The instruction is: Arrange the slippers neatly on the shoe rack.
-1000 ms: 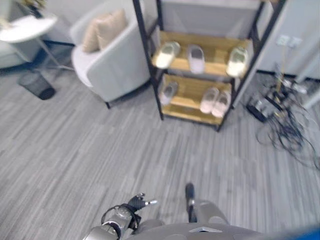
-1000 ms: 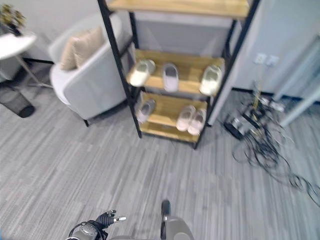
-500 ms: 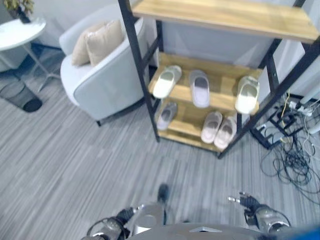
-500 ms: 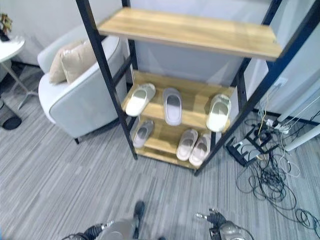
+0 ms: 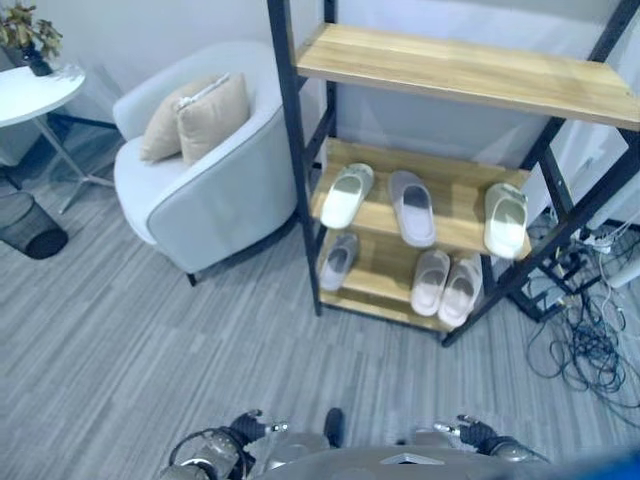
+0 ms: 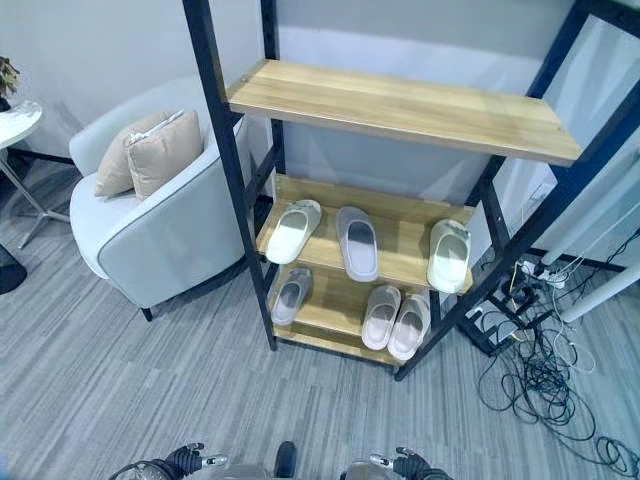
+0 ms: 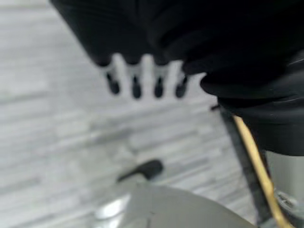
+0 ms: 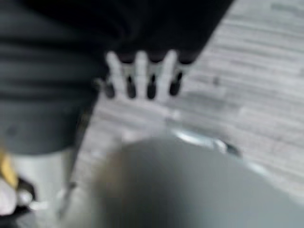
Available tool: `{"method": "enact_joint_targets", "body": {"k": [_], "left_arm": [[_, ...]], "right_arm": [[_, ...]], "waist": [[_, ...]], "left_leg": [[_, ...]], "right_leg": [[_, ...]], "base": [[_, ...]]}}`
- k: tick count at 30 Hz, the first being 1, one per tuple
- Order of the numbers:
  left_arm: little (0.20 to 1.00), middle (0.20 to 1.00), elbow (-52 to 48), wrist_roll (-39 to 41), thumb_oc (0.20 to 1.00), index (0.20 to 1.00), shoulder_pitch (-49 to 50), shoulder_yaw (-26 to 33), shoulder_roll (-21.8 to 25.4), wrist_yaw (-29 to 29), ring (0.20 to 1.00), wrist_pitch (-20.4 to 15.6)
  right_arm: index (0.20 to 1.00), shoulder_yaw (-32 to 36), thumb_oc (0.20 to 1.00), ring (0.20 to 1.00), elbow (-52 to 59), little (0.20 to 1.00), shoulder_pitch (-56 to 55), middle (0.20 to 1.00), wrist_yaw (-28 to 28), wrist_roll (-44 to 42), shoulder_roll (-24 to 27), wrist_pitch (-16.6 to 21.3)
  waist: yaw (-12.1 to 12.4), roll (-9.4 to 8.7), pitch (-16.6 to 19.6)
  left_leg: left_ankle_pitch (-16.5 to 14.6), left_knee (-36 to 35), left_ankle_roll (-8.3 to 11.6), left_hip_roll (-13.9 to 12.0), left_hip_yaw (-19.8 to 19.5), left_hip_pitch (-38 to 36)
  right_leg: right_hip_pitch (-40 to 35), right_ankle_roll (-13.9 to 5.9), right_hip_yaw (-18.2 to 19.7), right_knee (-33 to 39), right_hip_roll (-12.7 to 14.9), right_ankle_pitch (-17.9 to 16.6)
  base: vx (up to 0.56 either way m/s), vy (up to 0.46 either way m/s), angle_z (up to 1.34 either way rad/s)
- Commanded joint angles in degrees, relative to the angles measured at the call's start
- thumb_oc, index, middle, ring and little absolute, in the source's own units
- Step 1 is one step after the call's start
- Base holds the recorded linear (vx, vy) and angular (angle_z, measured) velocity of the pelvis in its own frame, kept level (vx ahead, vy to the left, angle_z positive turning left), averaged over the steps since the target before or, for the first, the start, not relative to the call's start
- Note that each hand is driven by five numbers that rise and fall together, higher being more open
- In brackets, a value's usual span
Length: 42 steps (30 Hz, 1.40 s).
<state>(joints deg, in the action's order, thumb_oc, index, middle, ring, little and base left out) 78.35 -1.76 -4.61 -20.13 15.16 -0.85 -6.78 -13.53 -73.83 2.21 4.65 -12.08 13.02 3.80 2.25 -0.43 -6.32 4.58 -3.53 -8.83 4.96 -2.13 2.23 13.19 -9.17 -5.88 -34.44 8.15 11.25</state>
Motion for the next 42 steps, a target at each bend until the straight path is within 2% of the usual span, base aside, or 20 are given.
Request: {"method": "enact_joint_targets", "body": {"k": [1,2,3,5,7,10,12,13,15,16,17,19,20,22,23,27,31,36,40,42], "left_arm": [[1.0,1.0,0.09,-1.56,1.0,1.0,0.83,2.42,-0.13,0.02,1.0,-0.74],[1.0,1.0,0.1,-1.57,1.0,1.0,0.84,2.42,-0.15,0.02,1.0,-0.76],[1.0,1.0,0.79,-1.88,1.0,1.0,1.51,2.96,-0.28,-0.18,1.0,-0.73],[1.0,1.0,1.32,-1.86,1.0,1.0,2.31,4.01,-0.22,-0.31,1.0,-0.67],[1.0,1.0,1.34,-1.87,1.0,1.0,2.57,4.02,-0.23,-0.29,1.0,-0.69],[1.0,1.0,1.0,-1.58,1.0,1.0,2.43,3.82,-0.35,-0.43,1.0,-0.68],[1.0,1.0,0.14,-1.55,1.0,1.0,2.21,3.03,-0.75,-0.32,1.0,-0.9],[1.0,1.0,-0.54,-1.42,1.0,1.0,1.87,2.4,-1.05,-0.21,1.0,-1.0],[1.0,1.0,-2.49,-1.05,1.0,1.0,0.36,0.77,-1.48,0.34,1.0,-1.36],[1.0,1.0,-3.49,-0.81,1.0,1.0,-0.15,0.14,-1.44,0.46,1.0,-1.36],[1.0,1.0,-3.79,-0.86,1.0,1.0,-0.67,-0.69,-0.8,0.04,1.0,-1.29],[1.0,1.0,-4.69,-1.18,1.0,1.0,-1.25,-0.78,-0.36,0.12,1.0,-1.72],[1.0,1.0,-3.43,-2.97,1.0,1.0,0.46,-0.66,-0.2,0.43,1.0,-1.91],[1.0,1.0,-3.42,-2.98,1.0,1.0,0.48,-0.66,-0.2,0.45,1.0,-1.92],[1.0,1.0,-2.44,-3.38,1.0,1.0,0.8,-0.91,-0.21,0.56,1.0,-1.85],[1.0,1.0,-0.22,-2.52,1.0,1.0,2.18,2.82,0.3,0.73,1.0,-1.32],[1.0,1.0,1.0,-2.86,1.0,1.0,3.5,4.85,1.68,0.89,1.0,-0.95],[1.0,1.0,-0.91,-2.43,1.0,1.0,1.62,4.39,2.72,1.5,1.0,-1.01],[1.0,1.0,-2.86,-1.95,1.0,1.0,0.79,3.64,2.92,1.63,1.0,-1.52],[1.0,1.0,-3.62,-1.65,1.0,1.0,0.63,3.11,2.6,1.63,1.0,-1.63]], "right_arm": [[1.0,-0.65,1.0,1.0,2.54,1.0,-0.92,1.0,-0.02,0.28,2.63,0.32],[1.0,-0.66,1.0,1.0,2.55,1.0,-0.94,1.0,-0.02,0.28,2.65,0.32],[1.0,-0.49,1.0,1.0,2.39,1.0,-1.3,1.0,0.03,0.71,2.89,0.2],[1.0,0.32,1.0,1.0,1.55,1.0,-2.32,1.0,0.3,0.75,3.13,-0.01],[1.0,0.25,1.0,1.0,1.52,1.0,-2.34,1.0,0.39,0.65,3.21,0.05],[1.0,0.29,1.0,1.0,1.8,1.0,-2.09,1.0,0.52,0.21,3.98,0.35],[1.0,0.25,1.0,1.0,2.1,1.0,-1.98,1.0,0.19,0.26,4.56,0.63],[1.0,0.12,1.0,1.0,2.18,1.0,-1.78,1.0,-0.09,0.26,4.77,0.77],[1.0,-0.28,1.0,1.0,2.5,1.0,-1.16,1.0,-0.76,0.02,5.23,1.13],[1.0,-0.52,1.0,1.0,2.94,1.0,-0.79,1.0,-1.11,-0.22,5.43,1.16],[1.0,0.56,1.0,1.0,1.14,1.0,2.82,1.0,-0.05,-1.03,10.09,0.05],[1.0,0.88,1.0,1.0,1.84,1.0,-0.52,1.0,-0.41,-1.09,9.5,1.43],[1.0,-0.29,1.0,1.0,2.65,1.0,0.44,1.0,-1.17,-1.34,7.9,1.79],[1.0,-0.3,1.0,1.0,2.65,1.0,0.42,1.0,-1.18,-1.33,7.89,1.8],[1.0,-0.66,1.0,1.0,3.3,1.0,0.76,1.0,-1.4,-1.2,7.58,2.14],[1.0,-0.55,1.0,1.0,6.12,1.0,-1.89,1.0,-2.15,3.04,8.51,3.29],[1.0,-1.86,1.0,1.0,6.66,1.0,-1.31,1.0,-1.53,5.22,7.18,2.29],[1.0,-2.93,1.0,1.0,7.25,1.0,-0.04,1.0,-1.89,6.41,6.66,2.13],[1.0,-3.41,1.0,1.0,8.0,1.0,0.54,1.0,-1.88,7.27,6.4,2.01],[1.0,-3.82,1.0,1.0,8.29,1.0,1.05,1.0,-2.04,7.56,6.39,1.95]], "waist": [[-1.22,-0.41,-2.7],[-1.25,-0.33,-2.79],[-1.53,-0.63,-2.59],[-1.48,-1.15,-1.81],[-1.49,-1.15,-1.31],[-1.22,-1.11,-0.23],[-1.08,-1.38,-0.34],[-0.92,-1.64,-0.67],[-0.09,-2.57,-2.93],[0.45,-2.9,-3.92],[1.81,-3.59,-4.5],[1.68,-4.02,-4.65],[3.65,-3.75,-4.12],[3.77,-3.89,-4.29],[4.84,-3.34,-4.22],[3.87,-3.63,-3.41],[4.0,-4.27,-2.83],[3.94,-4.52,-2.53],[3.79,-4.1,-2.34],[3.1,-3.18,-2.88]], "left_leg": [[-7.96,5.93,5.99,-2.06,-0.43,-1.38],[-8.03,5.92,6.01,-2.13,-0.47,-1.53],[-8.88,5.9,6.38,-1.95,-0.66,-2.45],[-10.14,5.89,6.94,-1.98,-0.97,-4.13],[-10.14,5.73,7.24,-2.27,-1.27,-4.43],[-10.61,5.82,8.72,-3.79,-2.23,-4.83],[-11.32,9.37,9.94,-4.24,-2.76,-3.6],[-10.59,12.74,10.98,-4.49,-2.65,-2.17],[-6.88,23.82,12.51,-4.89,-2.6,4.41],[-6.05,27.52,12.17,-4.78,-2.64,6.81],[-6.39,29.66,11.89,-4.84,-2.88,9.26],[-6.16,28.43,11.58,-5.08,-1.94,10.73],[-5.15,17.14,11.5,-6.64,-1.89,11.8],[-4.86,16.47,11.52,-6.58,-1.73,11.23],[-0.31,10.57,12.29,-7.38,-3.56,13.72],[-0.94,9.19,11.87,-6.99,-3.66,12.06],[-3.91,10.31,10.23,-4.89,-2.43,10.18],[-5.54,10.38,8.94,-3.96,-1.1,9.73],[-6.5,9.58,7.32,-2.73,-0.73,8.52],[-6.41,8.95,6.22,-1.98,-1.15,7.42]], "right_leg": [[-3.3,1.99,-0.32,19.58,-1.04,-11.25],[-3.52,2.01,-0.38,19.72,-1.11,-11.27],[-3.33,1.69,0.2,24.61,-0.74,-12.51],[-5.02,1.43,-1.06,28.9,-0.51,-13.39],[-5.81,1.69,-0.69,28.99,-0.91,-13.07],[-7.03,2.79,-0.97,28.5,-2.31,-11.27],[-7.97,3.72,-1.7,28.49,-2.99,-9.76],[-8.82,4.42,-2.21,28.74,-3.28,-9.05],[-10.19,5.97,-3.3,28.67,-3.01,-8.27],[-10.62,6.57,-3.88,28.57,-3.11,-7.77],[-11.93,6.89,-4.87,28.73,-3.21,-6.98],[-12.26,6.71,-5.4,28.93,-3.14,-6.65],[-13.9,6.07,-5.76,30.08,-3.85,-5.39],[-14.1,6.07,-5.64,30.11,-3.74,-5.37],[-16.07,5.73,-4.84,30.72,-4.42,-4.41],[-16.28,4.83,-2.67,29.42,-3.93,-3.73],[-15.58,3.41,-0.26,28.35,-1.8,-4.98],[-14.47,2.12,0.65,28.35,-0.57,-6.49],[-12.5,0.81,0.62,24.13,0.57,-8.48],[-10.21,0.36,1.17,18.14,0.93,-11.12]], "base": [[0.17,-0.088,0.19],[0.24,-0.146,0.13],[0.19,-0.133,0.16],[0.33,-0.279,0.03],[0.2,-0.194,0.1],[0.16,-0.207,0.09],[0.11,-0.17,0.08],[0.04,-0.152,0.15],[-0.02,-0.137,0.29],[0.03,-0.159,0.44],[0.09,-0.14,0.39],[0.19,-0.04,0.37],[0.24,0.036,0.57],[0.22,0.055,0.45],[0.3,0.141,0.32],[0.24,0.181,0.21],[0.21,0.206,-0.52],[0.11,0.144,-0.4],[0.06,0.121,-0.01],[0.03,0.108,0.09]]}}
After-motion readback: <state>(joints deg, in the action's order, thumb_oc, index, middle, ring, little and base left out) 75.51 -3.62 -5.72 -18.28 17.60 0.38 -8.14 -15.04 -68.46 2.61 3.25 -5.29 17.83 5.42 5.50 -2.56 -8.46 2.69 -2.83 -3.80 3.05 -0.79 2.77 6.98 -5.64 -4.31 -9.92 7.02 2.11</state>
